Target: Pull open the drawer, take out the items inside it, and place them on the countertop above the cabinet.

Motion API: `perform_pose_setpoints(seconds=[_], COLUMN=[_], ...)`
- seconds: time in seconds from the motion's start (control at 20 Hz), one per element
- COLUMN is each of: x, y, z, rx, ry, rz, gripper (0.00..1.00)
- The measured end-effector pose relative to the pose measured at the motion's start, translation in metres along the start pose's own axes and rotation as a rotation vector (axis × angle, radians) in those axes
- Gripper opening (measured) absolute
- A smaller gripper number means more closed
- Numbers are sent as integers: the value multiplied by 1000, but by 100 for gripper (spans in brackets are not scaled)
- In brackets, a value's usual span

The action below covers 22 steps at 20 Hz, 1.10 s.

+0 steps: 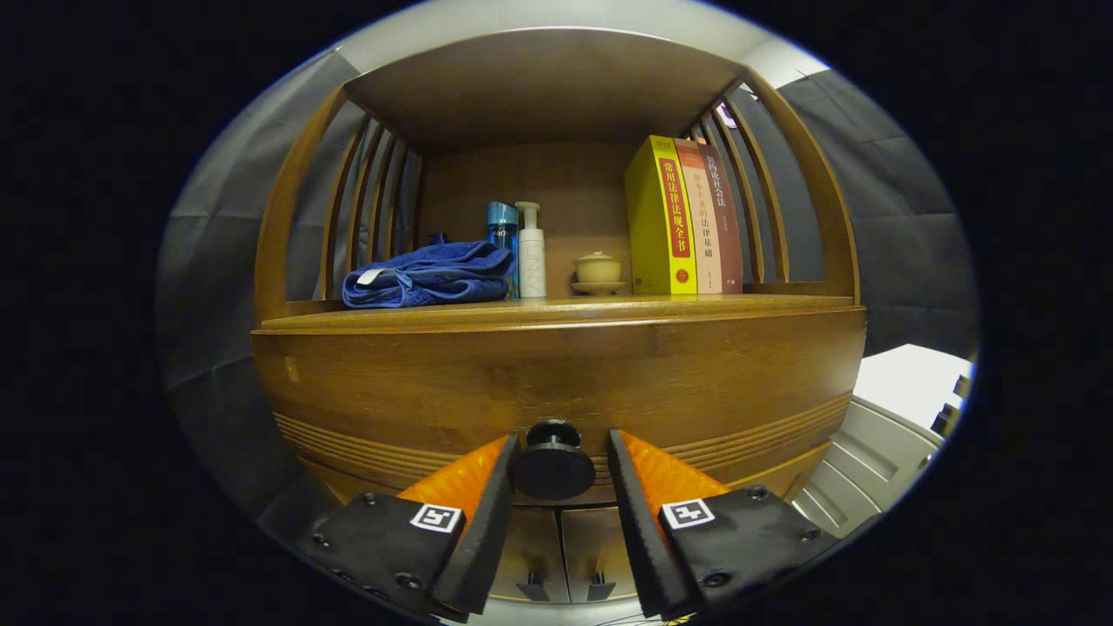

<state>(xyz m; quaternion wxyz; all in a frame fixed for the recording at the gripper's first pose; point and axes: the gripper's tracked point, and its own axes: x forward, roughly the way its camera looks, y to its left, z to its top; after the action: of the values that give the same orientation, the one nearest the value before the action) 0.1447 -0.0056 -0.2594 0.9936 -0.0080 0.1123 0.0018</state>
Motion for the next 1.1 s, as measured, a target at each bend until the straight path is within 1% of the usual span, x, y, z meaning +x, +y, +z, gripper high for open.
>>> perform_pose_setpoints(seconds=[0.1, 0.15, 0.25, 0.4, 0.5, 0.7, 1.1], x=[2, 3, 1, 1, -9, -39, -100], y=[5, 4, 3, 4, 2, 3, 3], z=[0, 1, 0, -1, -2, -5, -12], rx=[-19, -36, -25, -5, -16, 13, 29], ry=[-8, -14, -2, 25, 35, 48, 65], rz=[10, 0, -4, 5, -1, 0, 5], gripper=[61, 57, 49, 43, 43, 43, 42])
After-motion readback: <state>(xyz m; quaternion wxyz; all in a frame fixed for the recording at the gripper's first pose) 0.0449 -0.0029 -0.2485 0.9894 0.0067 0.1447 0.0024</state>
